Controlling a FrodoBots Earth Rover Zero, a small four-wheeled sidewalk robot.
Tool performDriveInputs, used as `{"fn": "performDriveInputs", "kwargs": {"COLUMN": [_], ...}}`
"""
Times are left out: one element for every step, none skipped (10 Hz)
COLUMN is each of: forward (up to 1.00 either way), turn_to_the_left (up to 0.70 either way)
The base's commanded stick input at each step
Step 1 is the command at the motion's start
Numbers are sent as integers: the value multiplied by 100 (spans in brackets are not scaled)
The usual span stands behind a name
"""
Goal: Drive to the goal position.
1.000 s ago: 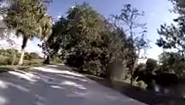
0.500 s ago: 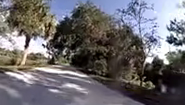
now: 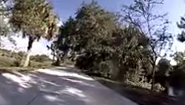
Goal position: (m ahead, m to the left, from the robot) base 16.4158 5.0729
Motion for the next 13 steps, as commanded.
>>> {"fn": "performDriveInputs", "kwargs": {"forward": [70,70,70,70,70,70,70,70,70,70,70,70,70], "turn_to_the_left": [14,14,14,14,14,14,14,14,14,8,2,0,0]}}
